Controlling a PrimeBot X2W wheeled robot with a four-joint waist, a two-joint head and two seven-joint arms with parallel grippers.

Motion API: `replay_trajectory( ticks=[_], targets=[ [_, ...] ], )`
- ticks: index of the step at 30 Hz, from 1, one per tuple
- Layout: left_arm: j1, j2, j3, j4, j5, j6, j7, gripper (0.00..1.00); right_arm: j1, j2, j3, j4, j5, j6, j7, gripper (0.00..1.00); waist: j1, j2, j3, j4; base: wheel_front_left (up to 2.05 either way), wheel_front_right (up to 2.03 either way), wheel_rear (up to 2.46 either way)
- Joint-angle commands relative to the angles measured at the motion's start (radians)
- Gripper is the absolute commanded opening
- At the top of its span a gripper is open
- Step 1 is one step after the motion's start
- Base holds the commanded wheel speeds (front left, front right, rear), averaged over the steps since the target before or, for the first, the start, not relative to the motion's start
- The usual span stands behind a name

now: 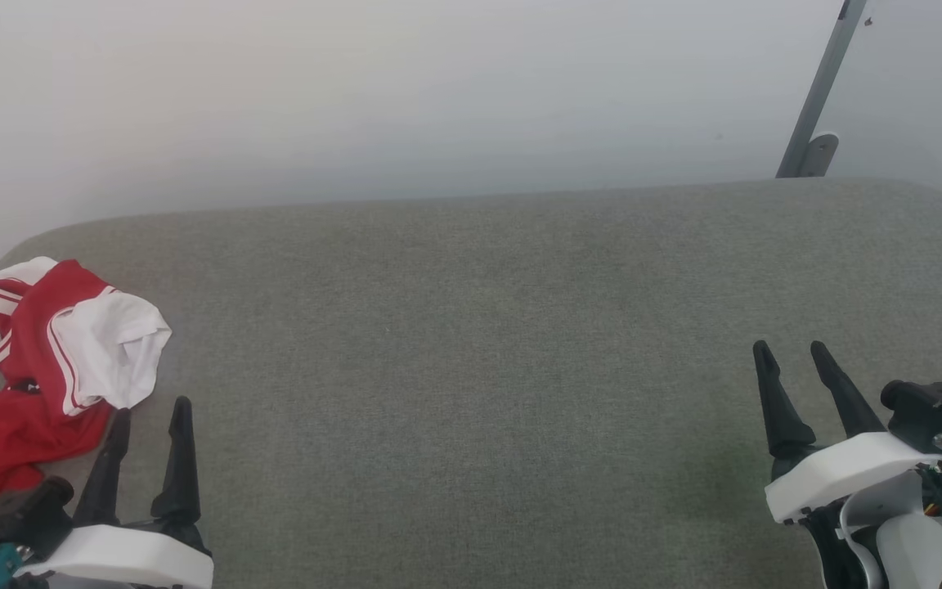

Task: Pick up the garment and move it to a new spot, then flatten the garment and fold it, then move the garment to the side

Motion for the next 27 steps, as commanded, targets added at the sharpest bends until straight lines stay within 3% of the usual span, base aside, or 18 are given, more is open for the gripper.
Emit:
replay_trajectory(
  ticks=[1,18,27],
  targets=[
    [0.009,0.009,-0.002,-0.008,0.026,-0.002,-0.010,1.00,-0.014,-0.007,0.003,-0.006,-0.022,0.003,-0.012,1.00,0.0000,0.0000,0.000,-0.002,0.00,0.00,0.00],
    [0.026,0.029,-0.020,-0.016,0.112,-0.004,-0.042,1.00,-0.016,-0.008,0.003,-0.003,-0.139,0.002,-0.040,1.00,0.0000,0.0000,-0.007,-0.014,0.00,0.00,0.00],
    [0.025,0.028,-0.023,-0.012,0.108,-0.004,-0.041,1.00,-0.009,-0.008,-0.001,-0.007,-0.140,0.002,-0.039,1.00,0.0000,0.0000,-0.007,-0.010,0.00,0.00,0.00]
  ],
)
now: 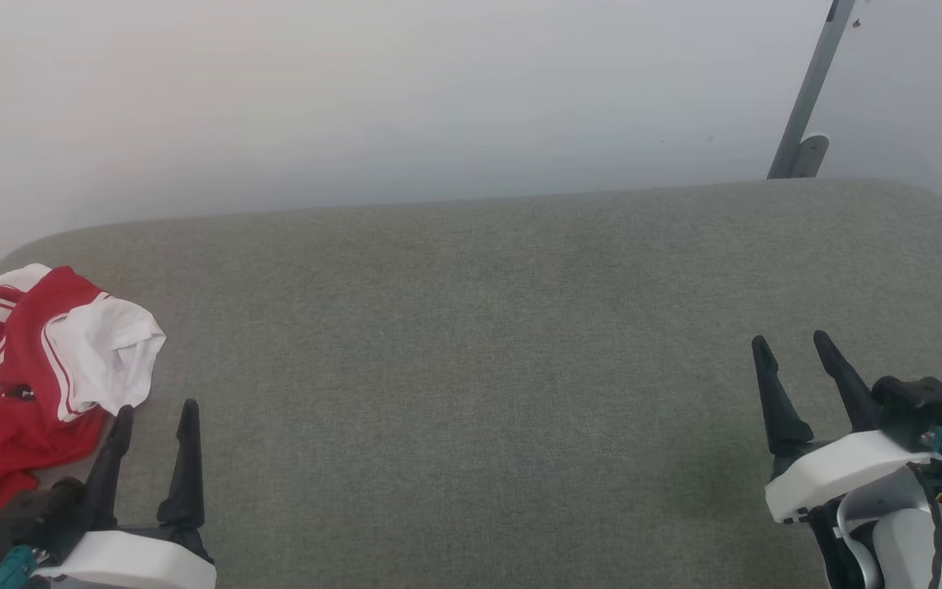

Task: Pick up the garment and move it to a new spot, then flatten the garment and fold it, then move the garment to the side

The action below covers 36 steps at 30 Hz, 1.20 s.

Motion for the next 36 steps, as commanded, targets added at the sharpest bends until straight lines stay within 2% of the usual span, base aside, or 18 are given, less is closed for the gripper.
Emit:
replay_trajectory(
  ticks=[1,22,28,36],
  targets=[
    [0.012,0.001,-0.001,0.001,0.002,-0.003,-0.004,1.00,0.000,-0.003,-0.001,-0.003,-0.007,0.000,-0.005,1.00,0.0000,0.0000,0.000,0.001,0.00,0.00,0.00],
    [0.004,0.002,0.000,0.009,-0.008,-0.003,-0.004,1.00,0.010,0.007,0.005,0.000,-0.008,0.000,0.004,1.00,0.0000,0.0000,-0.002,0.025,0.00,0.00,0.00],
    [-0.022,0.005,0.027,0.025,-0.015,0.002,-0.004,1.00,0.008,0.007,0.040,0.009,-0.002,0.000,0.009,1.00,0.0000,0.0000,-0.015,0.089,0.00,0.00,0.00],
    [-0.019,0.029,0.058,0.042,-0.018,0.007,-0.004,1.00,-0.005,0.017,0.102,0.032,0.008,0.000,0.012,1.00,0.0000,0.0000,-0.051,0.223,0.00,0.00,0.00]
  ],
)
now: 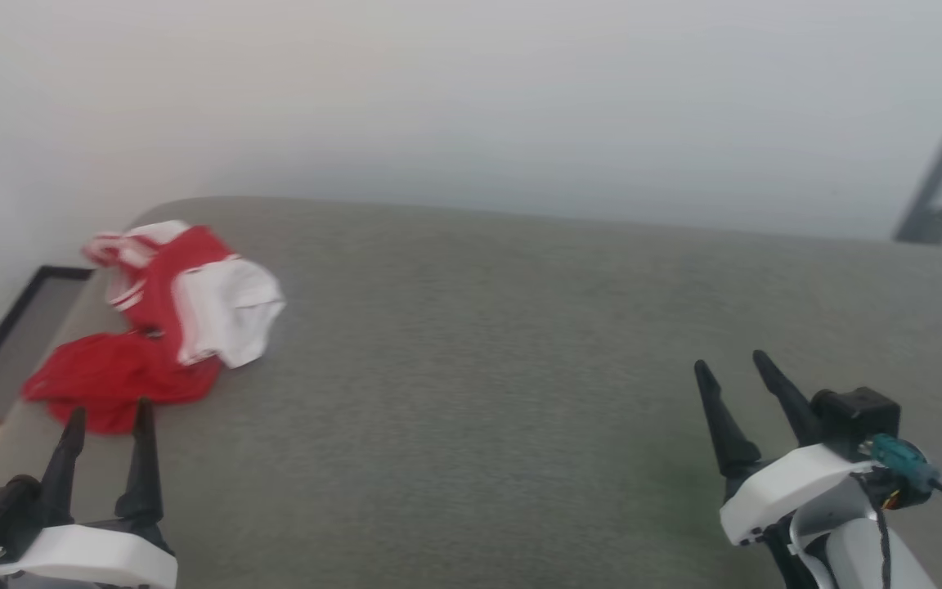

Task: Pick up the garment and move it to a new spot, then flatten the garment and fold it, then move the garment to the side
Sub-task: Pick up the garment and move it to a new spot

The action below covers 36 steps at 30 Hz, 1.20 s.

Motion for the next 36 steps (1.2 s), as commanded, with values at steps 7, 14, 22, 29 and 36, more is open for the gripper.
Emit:
replay_trajectory(
  ticks=[7,14,22,29,36],
  targets=[
    [0.021,0.026,0.027,0.001,-0.015,0.011,-0.003,1.00,-0.014,0.014,0.047,0.024,0.015,0.000,-0.007,1.00,0.0000,-0.0001,-0.044,0.156,0.00,0.00,0.00],
    [0.042,0.036,0.029,-0.018,-0.027,0.015,0.010,1.00,-0.024,0.018,0.080,0.050,0.026,0.000,-0.017,1.00,0.0000,-0.0001,-0.054,0.213,0.00,0.00,0.00],
    [0.040,0.039,0.023,-0.025,-0.031,0.021,0.022,1.00,-0.047,-0.004,0.095,0.061,0.034,0.000,-0.020,1.00,0.0000,-0.0001,-0.035,0.208,0.00,0.00,0.00],
    [-0.039,0.067,0.007,0.009,-0.035,0.014,0.037,1.00,-0.065,-0.039,0.071,0.037,0.020,0.000,-0.002,1.00,0.0000,-0.0001,0.024,0.148,0.00,0.00,0.00],
    [-0.175,0.093,0.009,0.076,-0.068,0.009,0.038,1.00,-0.104,-0.080,0.038,-0.030,-0.004,0.000,0.033,1.00,0.0000,-0.0001,0.146,0.078,0.00,0.00,0.00]
  ],
)
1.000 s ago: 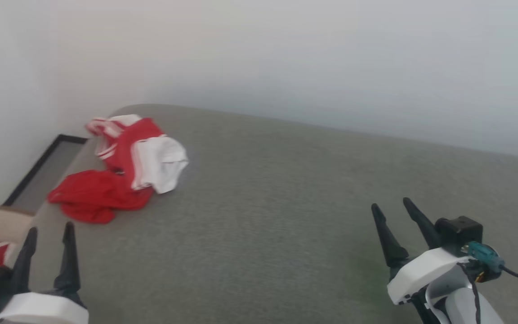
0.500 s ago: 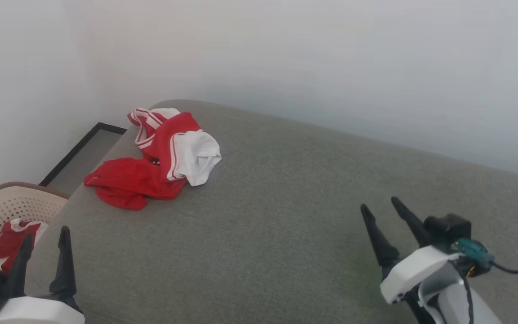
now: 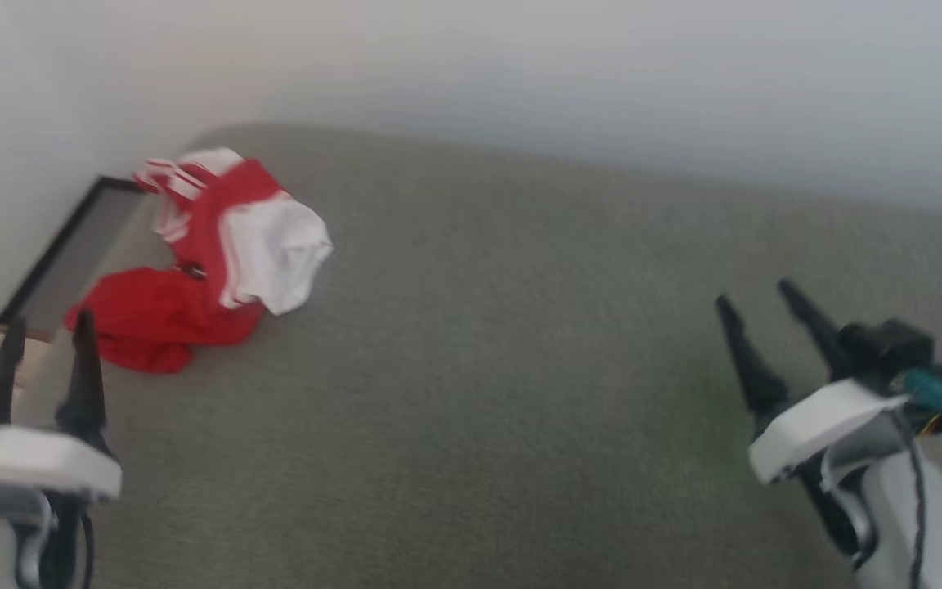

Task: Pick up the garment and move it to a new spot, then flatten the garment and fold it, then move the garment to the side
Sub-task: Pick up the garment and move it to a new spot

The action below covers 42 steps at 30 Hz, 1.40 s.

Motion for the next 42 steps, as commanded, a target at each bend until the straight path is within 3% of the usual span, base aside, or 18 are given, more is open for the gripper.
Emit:
replay_trajectory(
  ticks=[1,7,14,22,27,31,33,42],
  targets=[
    [-0.029,0.011,-0.009,0.013,0.004,-0.005,0.004,1.00,-0.016,-0.008,-0.006,-0.011,-0.006,0.000,0.005,1.00,0.0000,0.0000,0.076,-0.053,0.00,0.00,0.00],
    [-0.248,0.073,-0.043,0.186,-0.027,-0.015,0.031,1.00,-0.064,-0.039,-0.049,-0.123,-0.036,0.000,0.055,1.00,0.0000,0.0000,0.253,-0.113,0.00,0.00,0.00],
    [-0.478,0.102,-0.098,0.426,-0.087,-0.018,0.092,1.00,-0.087,-0.050,-0.089,-0.231,-0.064,0.000,0.096,1.00,0.0000,0.0000,0.395,-0.139,0.00,0.00,0.00],
    [-0.683,0.120,-0.117,0.748,-0.182,-0.019,0.324,1.00,-0.107,-0.052,-0.101,-0.322,-0.083,0.000,0.135,1.00,0.0000,0.0000,0.488,-0.157,0.00,0.00,0.00],
    [-0.727,0.093,-0.133,0.921,-0.203,0.002,0.479,1.00,-0.103,-0.058,-0.113,-0.357,-0.086,0.000,0.156,1.00,0.0000,0.0000,0.510,-0.156,0.00,0.00,0.00],
    [-0.738,0.071,-0.145,0.981,-0.211,-0.001,0.540,1.00,-0.099,-0.053,-0.119,-0.362,-0.092,0.000,0.165,1.00,0.0000,0.0000,0.508,-0.152,0.00,0.00,0.00],
    [-0.740,0.072,-0.153,0.988,-0.207,-0.005,0.531,0.00,-0.102,-0.051,-0.121,-0.361,-0.092,0.000,0.165,1.00,0.0000,0.0000,0.501,-0.148,0.00,0.00,0.00],
    [-0.805,0.183,-0.180,0.933,-0.180,-0.014,0.381,0.00,-0.094,-0.045,-0.127,-0.322,-0.077,0.000,0.141,1.00,0.0000,0.0000,0.428,-0.134,0.00,0.00,0.00]
  ],
)
